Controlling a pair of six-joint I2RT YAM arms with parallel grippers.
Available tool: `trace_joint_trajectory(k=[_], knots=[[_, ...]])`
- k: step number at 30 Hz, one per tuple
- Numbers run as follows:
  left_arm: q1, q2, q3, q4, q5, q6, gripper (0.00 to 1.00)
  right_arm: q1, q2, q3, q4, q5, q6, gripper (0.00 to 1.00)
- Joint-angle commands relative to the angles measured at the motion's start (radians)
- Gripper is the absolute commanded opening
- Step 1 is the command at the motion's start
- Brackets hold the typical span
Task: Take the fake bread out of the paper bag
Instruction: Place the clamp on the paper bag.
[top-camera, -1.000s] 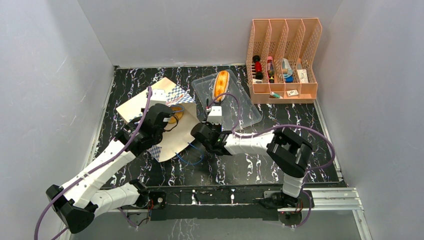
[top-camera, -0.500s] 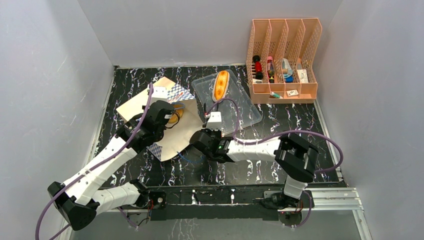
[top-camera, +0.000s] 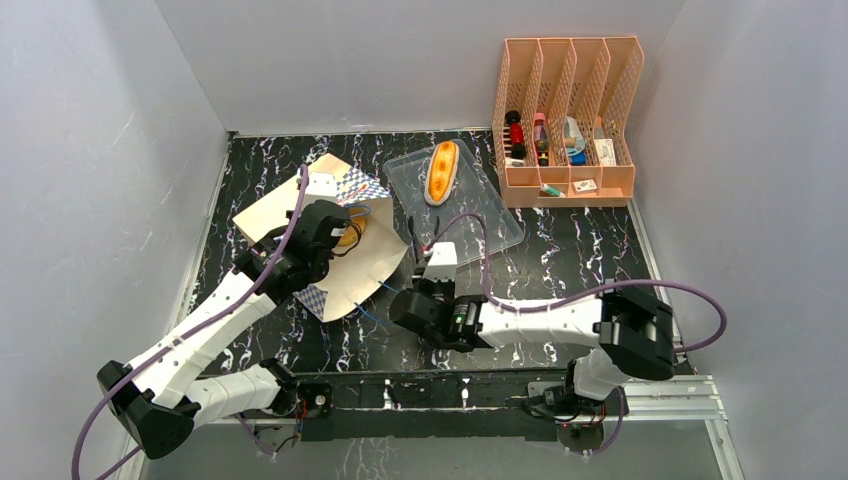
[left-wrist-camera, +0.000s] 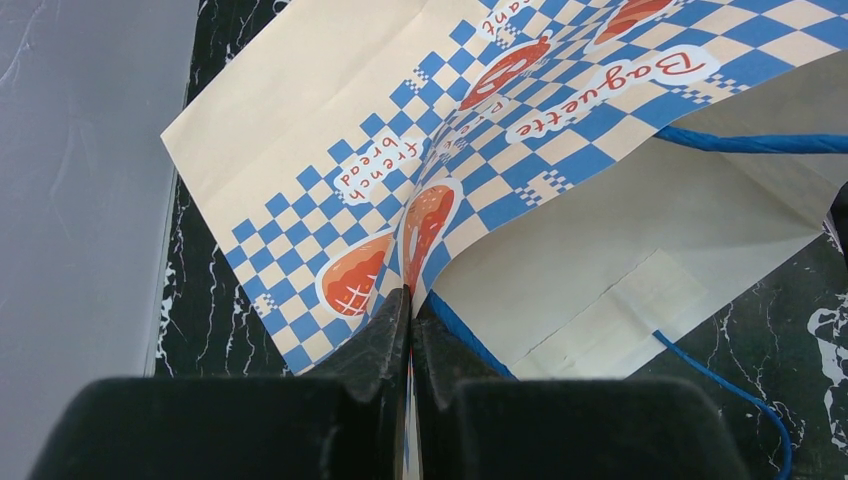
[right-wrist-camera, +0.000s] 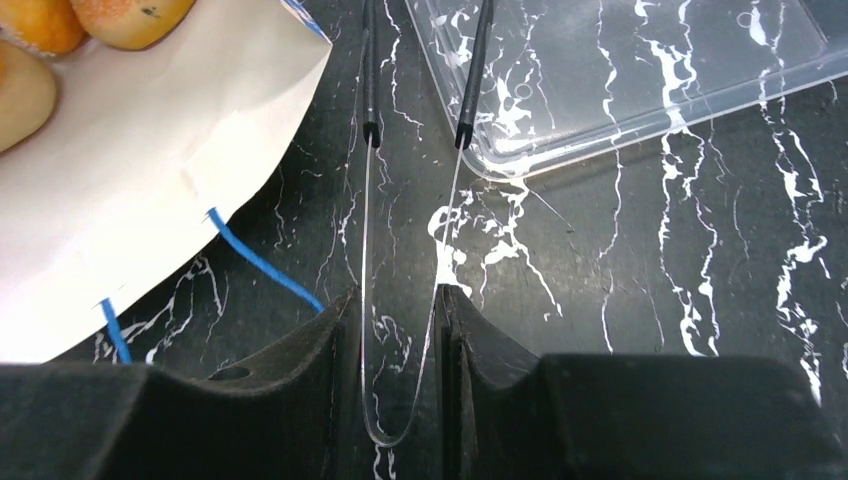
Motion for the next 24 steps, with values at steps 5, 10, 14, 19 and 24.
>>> trace_joint_trajectory(k=[5, 10, 14, 19, 24], knots=[[0.003, 0.006, 0.021, -0.015, 0.008, -0.026, 0.00, 0.098, -0.156, -0.008, -0.153, 0.127, 0.168, 0.17], [0.003, 0.001, 0.023, -0.027, 0.003, -0.028, 0.00, 0.158, -0.174, 0.013, -0.232, 0.147, 0.219, 0.15], [0.003, -0.001, 0.013, -0.023, -0.001, -0.026, 0.00, 0.232, -0.159, 0.050, -0.341, 0.173, 0.302, 0.14], [0.003, -0.003, -0.004, -0.005, 0.006, -0.015, 0.00, 0.361, -0.104, 0.124, -0.556, 0.221, 0.477, 0.13], [0.003, -0.013, -0.019, 0.013, 0.009, -0.002, 0.00, 0.477, -0.010, 0.234, -0.819, 0.252, 0.723, 0.13]])
